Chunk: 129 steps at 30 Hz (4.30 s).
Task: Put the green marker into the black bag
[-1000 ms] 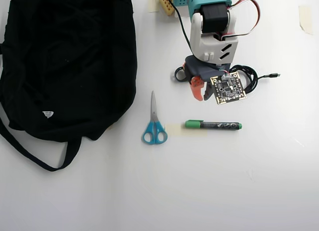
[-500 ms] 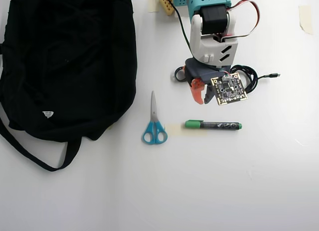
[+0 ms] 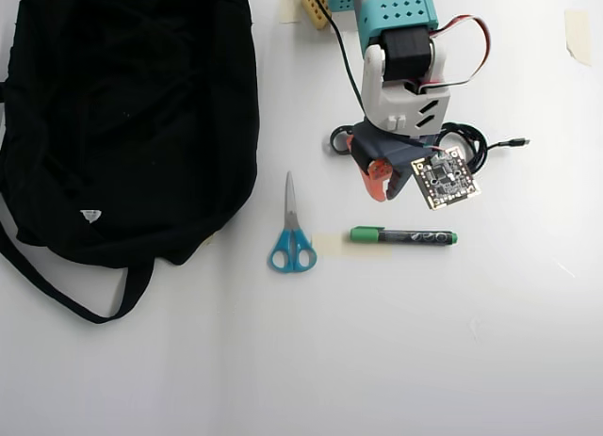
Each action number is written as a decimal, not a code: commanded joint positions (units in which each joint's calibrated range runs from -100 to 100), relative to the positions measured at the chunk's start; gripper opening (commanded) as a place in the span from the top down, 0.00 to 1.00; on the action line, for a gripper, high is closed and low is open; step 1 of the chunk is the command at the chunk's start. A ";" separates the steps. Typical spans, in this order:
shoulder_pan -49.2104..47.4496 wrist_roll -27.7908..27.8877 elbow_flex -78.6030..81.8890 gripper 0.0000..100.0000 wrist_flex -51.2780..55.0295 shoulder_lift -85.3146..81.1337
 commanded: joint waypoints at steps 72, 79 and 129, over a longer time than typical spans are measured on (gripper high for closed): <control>-5.44 23.34 -29.54 0.98 9.21 23.69; -6.56 23.34 -29.54 0.98 6.80 23.69; -3.35 25.65 -30.08 0.97 -2.42 27.26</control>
